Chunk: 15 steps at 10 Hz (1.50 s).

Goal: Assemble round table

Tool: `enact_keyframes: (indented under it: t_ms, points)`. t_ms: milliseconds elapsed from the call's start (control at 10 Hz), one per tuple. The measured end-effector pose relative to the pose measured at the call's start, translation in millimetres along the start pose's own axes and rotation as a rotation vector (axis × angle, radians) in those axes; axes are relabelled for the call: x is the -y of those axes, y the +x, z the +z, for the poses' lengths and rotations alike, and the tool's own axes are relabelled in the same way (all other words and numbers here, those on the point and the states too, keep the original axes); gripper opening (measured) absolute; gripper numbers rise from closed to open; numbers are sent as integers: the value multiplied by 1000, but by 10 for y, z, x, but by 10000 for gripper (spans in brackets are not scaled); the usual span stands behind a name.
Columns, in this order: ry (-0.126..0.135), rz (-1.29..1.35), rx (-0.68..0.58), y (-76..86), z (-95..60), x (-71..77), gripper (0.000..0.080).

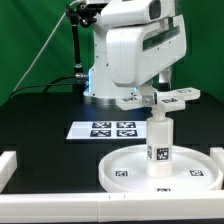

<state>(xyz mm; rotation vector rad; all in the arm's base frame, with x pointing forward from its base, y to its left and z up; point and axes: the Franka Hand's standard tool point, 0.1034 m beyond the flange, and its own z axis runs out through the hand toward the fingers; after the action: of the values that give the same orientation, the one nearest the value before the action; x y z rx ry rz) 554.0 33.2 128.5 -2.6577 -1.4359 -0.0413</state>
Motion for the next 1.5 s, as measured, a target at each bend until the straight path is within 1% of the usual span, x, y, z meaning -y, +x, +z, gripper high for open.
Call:
enact_keyframes:
  t_ms: [1300,1500]
  points:
    - [-5,0,-4,7,4,-17,440]
    - [1,1,-2,13,52,-28,440]
